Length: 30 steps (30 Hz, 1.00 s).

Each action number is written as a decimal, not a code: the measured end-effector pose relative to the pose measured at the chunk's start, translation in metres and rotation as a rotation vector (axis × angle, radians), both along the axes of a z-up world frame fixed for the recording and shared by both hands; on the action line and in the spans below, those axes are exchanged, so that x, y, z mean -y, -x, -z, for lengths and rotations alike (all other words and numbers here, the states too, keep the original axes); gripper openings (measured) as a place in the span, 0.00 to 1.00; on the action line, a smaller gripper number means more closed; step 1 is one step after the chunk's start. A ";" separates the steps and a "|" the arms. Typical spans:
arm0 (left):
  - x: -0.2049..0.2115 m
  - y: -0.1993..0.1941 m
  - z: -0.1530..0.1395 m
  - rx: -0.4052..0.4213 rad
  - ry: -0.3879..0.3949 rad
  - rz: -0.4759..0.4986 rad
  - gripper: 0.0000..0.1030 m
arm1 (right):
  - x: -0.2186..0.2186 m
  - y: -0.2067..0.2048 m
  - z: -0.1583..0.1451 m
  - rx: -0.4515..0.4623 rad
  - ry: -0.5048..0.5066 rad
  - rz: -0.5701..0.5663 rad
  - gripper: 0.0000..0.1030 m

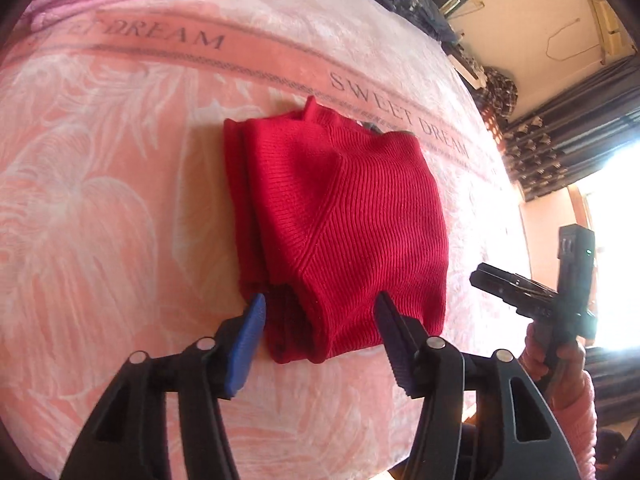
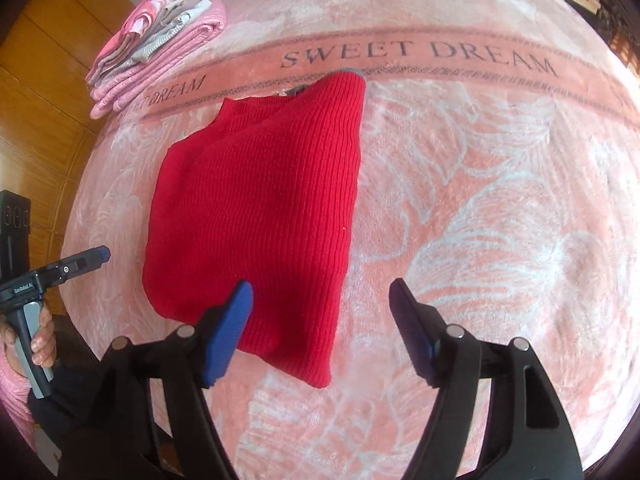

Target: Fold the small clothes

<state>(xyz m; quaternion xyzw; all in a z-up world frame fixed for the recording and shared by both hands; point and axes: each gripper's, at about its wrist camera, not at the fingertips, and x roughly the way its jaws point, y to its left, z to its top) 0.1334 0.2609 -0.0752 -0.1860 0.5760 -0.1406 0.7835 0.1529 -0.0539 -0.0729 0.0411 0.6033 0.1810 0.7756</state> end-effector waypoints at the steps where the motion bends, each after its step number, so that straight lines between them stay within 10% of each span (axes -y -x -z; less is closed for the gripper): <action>1: -0.001 0.005 -0.002 0.004 -0.013 -0.018 0.59 | -0.003 0.003 -0.003 0.006 0.010 -0.001 0.74; 18: 0.022 0.098 -0.039 0.103 -0.349 -0.074 0.69 | -0.031 0.088 -0.039 0.041 0.090 0.040 0.88; 30: 0.025 0.143 -0.060 0.185 -0.447 -0.091 0.77 | -0.043 0.125 -0.061 0.109 0.103 0.120 0.90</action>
